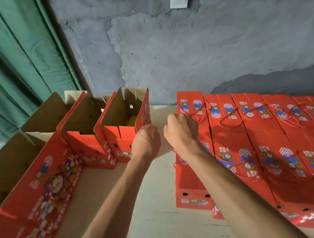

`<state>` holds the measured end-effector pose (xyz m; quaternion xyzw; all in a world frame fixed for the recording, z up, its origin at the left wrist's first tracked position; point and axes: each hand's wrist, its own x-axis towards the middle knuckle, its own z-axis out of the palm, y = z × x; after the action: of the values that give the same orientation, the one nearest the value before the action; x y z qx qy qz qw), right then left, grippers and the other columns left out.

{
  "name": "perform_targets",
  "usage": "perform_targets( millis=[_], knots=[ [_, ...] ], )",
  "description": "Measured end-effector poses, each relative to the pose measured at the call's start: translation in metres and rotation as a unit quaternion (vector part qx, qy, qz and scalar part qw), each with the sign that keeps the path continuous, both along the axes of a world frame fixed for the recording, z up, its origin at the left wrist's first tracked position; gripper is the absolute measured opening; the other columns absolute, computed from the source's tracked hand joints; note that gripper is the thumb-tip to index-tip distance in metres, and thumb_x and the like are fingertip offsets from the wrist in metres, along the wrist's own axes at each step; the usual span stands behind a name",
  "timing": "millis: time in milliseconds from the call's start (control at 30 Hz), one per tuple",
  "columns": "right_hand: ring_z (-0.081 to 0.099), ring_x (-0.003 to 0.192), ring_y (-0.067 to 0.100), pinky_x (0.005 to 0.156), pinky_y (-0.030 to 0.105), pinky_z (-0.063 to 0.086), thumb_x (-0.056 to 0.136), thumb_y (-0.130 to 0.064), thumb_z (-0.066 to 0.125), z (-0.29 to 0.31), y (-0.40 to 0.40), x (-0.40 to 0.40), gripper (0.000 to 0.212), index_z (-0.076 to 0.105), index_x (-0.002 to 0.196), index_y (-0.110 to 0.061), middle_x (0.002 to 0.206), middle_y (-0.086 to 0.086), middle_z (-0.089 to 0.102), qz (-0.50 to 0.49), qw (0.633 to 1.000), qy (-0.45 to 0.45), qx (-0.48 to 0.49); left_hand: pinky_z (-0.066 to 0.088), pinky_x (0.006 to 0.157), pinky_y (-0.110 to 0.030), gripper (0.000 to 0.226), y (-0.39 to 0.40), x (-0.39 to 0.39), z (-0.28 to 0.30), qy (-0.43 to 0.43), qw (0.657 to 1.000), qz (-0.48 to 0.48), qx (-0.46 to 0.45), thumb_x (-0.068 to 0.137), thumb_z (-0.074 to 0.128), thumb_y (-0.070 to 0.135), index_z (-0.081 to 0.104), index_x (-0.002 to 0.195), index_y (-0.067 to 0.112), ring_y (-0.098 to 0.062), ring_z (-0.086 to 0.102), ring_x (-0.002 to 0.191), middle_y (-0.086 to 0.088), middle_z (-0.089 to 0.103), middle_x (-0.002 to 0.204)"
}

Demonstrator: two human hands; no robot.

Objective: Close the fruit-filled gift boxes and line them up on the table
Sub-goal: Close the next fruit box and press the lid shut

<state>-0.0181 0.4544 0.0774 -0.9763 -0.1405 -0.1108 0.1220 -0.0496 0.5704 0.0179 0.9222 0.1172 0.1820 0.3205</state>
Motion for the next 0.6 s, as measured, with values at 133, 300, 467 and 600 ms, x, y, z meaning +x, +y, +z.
perform_targets(
  millis=[133,300,467,600],
  knots=[
    [0.069,0.100,0.037,0.070,0.035,0.041,0.098,-0.032,0.060,-0.010,0.040,0.015,0.022,0.068,0.104,-0.013,0.106,0.014,0.073,0.024,0.998,0.026,0.051,0.051,0.081,-0.045,0.019,0.044,0.002,0.010,-0.057,0.995,0.021,0.077,0.100,0.055,0.023,0.071,0.103,0.011,-0.033,0.062,0.096,-0.011,0.069,0.105],
    [0.068,0.105,0.035,0.075,0.035,0.042,0.097,-0.039,0.053,-0.039,0.082,0.041,0.030,0.069,0.110,-0.017,0.111,0.012,0.072,0.027,0.989,0.111,0.093,0.027,0.119,-0.046,0.045,0.079,0.024,0.000,0.065,0.981,0.033,0.181,0.099,0.055,0.041,0.054,0.137,0.018,-0.027,0.048,0.134,-0.004,0.058,0.141],
    [0.065,0.113,0.038,0.087,0.038,0.051,0.098,-0.031,0.054,-0.069,0.098,0.062,0.033,0.062,0.129,-0.024,0.126,0.013,0.068,0.030,0.977,0.180,0.113,0.020,0.122,-0.047,0.013,0.092,0.054,-0.006,0.140,0.960,-0.006,0.243,0.099,0.053,0.030,0.062,0.098,0.021,-0.023,0.066,0.110,0.001,0.072,0.103],
    [0.063,0.115,0.038,0.089,0.039,0.050,0.102,-0.036,0.049,-0.079,0.100,0.072,0.034,0.060,0.133,-0.027,0.128,0.013,0.067,0.040,0.974,0.175,0.140,0.044,0.070,-0.035,0.018,0.088,0.059,-0.013,0.121,0.971,0.011,0.205,0.101,0.056,0.026,0.049,0.085,0.020,-0.031,0.073,0.087,-0.005,0.068,0.087]
  ],
)
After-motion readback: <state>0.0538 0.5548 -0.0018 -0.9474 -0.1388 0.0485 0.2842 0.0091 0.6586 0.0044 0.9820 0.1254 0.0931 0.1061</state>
